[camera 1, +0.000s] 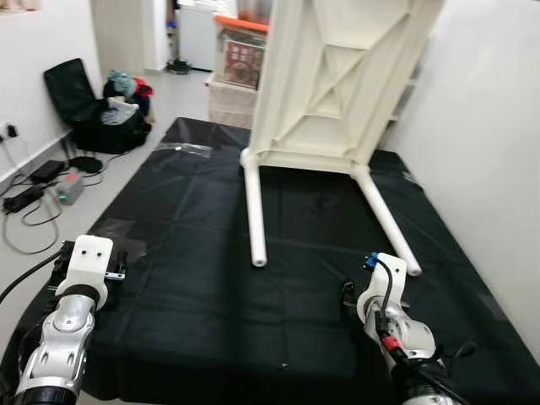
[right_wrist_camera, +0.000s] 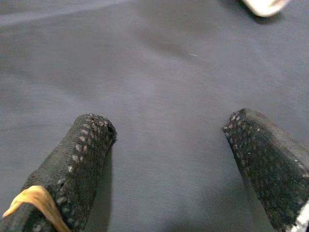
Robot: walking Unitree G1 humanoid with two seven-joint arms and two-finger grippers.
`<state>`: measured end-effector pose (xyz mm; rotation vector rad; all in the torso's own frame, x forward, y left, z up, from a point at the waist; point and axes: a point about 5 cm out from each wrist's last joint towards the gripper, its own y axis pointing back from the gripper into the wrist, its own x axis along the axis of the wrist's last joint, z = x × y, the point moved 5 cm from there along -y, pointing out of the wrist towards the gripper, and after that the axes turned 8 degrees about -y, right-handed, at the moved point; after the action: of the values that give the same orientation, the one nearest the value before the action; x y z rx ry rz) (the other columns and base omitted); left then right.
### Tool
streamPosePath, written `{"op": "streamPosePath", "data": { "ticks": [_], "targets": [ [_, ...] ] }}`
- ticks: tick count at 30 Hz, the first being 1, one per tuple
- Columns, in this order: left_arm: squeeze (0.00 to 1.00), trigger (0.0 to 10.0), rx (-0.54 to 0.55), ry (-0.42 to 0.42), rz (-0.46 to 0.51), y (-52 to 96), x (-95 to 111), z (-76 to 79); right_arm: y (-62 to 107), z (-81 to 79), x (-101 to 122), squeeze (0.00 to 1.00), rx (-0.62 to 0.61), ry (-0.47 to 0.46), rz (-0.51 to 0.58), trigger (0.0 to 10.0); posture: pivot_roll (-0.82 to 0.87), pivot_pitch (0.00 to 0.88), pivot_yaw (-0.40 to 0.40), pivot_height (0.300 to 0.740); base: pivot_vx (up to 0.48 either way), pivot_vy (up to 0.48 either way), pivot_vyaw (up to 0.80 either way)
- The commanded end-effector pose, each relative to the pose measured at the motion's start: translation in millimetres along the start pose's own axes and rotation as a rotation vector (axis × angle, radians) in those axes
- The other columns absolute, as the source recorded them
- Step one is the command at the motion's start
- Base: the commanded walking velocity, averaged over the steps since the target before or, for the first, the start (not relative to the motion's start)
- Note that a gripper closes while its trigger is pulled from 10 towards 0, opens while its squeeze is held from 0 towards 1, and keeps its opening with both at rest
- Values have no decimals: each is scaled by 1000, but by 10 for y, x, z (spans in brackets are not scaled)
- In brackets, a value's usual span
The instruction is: Building children table
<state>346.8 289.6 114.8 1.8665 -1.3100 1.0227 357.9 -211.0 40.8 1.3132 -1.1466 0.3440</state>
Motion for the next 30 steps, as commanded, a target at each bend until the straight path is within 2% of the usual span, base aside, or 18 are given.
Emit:
{"op": "streamPosePath", "data": {
  "ticks": [1, 4, 5, 6, 7, 8, 10, 11, 12, 13, 14, 15, 16, 18, 19, 21, 24, 30],
  "targets": [
    [0, 10000, -17, -3, -2, 1, 0, 45, 24, 98, -53, 0, -20, -17, -18, 10000, 113, 0, -124, 740, 0, 0, 0],
    [0, 10000, -21, -2, -1, 0, 8, 60, 109, -26, 59, 0, 48, -29, 33, 10000, 113, 0, -124, 740, 0, 0, 0],
    [0, 10000, -23, -1, 1, 0, 13, 74, 168, -175, 178, 149, 116, -24, 88, 10000, 110, 0, -122, 740, 0, 0, 0],
    [0, 10000, -24, 0, 2, 0, 17, 84, 217, -289, 274, 537, 166, -15, 134, 10000, 110, 0, -122, 740, 0, 0, 0],
    [0, 10000, -26, 2, 3, -2, 24, 92, 278, -401, 391, 1000, 216, -2, 192, 10000, 113, 0, -124, 740, 0, 0, 0],
    [0, 10000, -26, 2, 3, -2, 24, 92, 278, -401, 391, 1000, 216, -2, 192, 10000, 113, 0, -124, 740, 0, 0, 0],
    [0, 10000, -25, 6, 9, -14, 46, 88, 398, -603, 574, 1000, 312, 18, 285, 10000, 115, 0, -125, 740, 0, 0, 0],
    [0, 10000, -25, 6, 9, -14, 46, 88, 398, -603, 574, 1000, 312, 18, 285, 10000, 115, 0, -125, 740, 0, 0, 0],
    [0, 10000, -25, 11, 20, -21, 71, 76, 529, -738, 729, 1000, 385, 37, 378, 10000, 118, 0, -127, 740, 0, 0, 0],
    [0, 10000, -25, 11, 20, -21, 71, 76, 529, -738, 729, 1000, 385, 37, 378, 10000, 118, 0, -127, 740, 0, 0, 0],
    [0, 10000, -27, 21, 42, -25, 114, 66, 692, -867, 884, 1000, 455, 56, 475, 10000, 117, 0, -127, 740, 0, 0, 0],
    [0, 10000, -27, 21, 42, -25, 114, 66, 692, -867, 884, 1000, 455, 56, 475, 10000, 117, 0, -127, 740, 0, 0, 0],
    [0, 10000, -32, 38, 71, -26, 171, 65, 872, -972, 1033, 1000, 515, 76, 577, 10000, 115, 0, -128, 740, 0, 0, 0],
    [0, 10000, -32, 38, 71, -26, 171, 65, 872, -972, 1033, 1000, 515, 76, 577, 10000, 115, 0, -128, 740, 0, 0, 0],
    [0, 10000, -36, 52, 95, -23, 220, 69, 1007, -1038, 1126, 1000, 555, 90, 646, 10000, 114, 0, -128, 740, 0, 0, 0],
    [0, 10000, -57, 74, 131, -14, 298, 112, 1079, -1053, 1169, 1000, 561, 108, 686, 10000, 112, 0, -126, 740, 0, 0, 0],
    [0, 10000, -114, 134, 202, 15, 468, 208, 1052, -974, 1138, 1000, 513, 139, 684, 10000, 108, 0, -123, 740, 0, 123, 0],
    [0, 10000, -134, 131, 224, 22, 523, 236, 982, -914, 1089, 1000, 494, 130, 649, 10000, 106, 0, -122, 740, 0, 424, -400]
  ]
}}
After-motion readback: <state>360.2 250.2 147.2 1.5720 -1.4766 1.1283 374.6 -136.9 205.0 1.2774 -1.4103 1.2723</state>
